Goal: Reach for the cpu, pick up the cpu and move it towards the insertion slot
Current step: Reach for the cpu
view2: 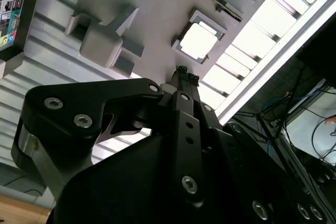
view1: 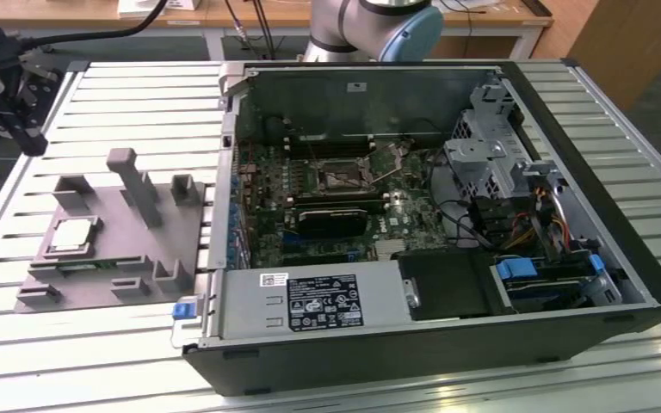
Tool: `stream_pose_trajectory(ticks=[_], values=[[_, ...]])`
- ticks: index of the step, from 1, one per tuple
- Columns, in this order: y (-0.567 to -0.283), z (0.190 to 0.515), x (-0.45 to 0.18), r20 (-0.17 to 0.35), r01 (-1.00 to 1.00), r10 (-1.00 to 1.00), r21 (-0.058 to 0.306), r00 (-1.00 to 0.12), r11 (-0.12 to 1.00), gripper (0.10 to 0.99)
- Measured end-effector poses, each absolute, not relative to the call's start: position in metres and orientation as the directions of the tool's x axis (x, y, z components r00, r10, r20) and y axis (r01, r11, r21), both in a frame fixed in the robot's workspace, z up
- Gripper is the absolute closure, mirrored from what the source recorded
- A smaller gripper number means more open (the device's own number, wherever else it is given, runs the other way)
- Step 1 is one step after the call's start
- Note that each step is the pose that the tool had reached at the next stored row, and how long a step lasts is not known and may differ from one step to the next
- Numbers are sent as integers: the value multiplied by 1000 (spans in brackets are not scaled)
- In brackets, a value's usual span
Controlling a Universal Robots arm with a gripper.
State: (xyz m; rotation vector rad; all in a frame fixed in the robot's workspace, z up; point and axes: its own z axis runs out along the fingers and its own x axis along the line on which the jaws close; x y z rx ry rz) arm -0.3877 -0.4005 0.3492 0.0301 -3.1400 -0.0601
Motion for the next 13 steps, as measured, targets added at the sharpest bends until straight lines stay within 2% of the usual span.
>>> stream_pose_trajectory(ticks=[13], values=[[-401, 342, -388, 1, -19, -19, 36, -1000, 999, 980]])
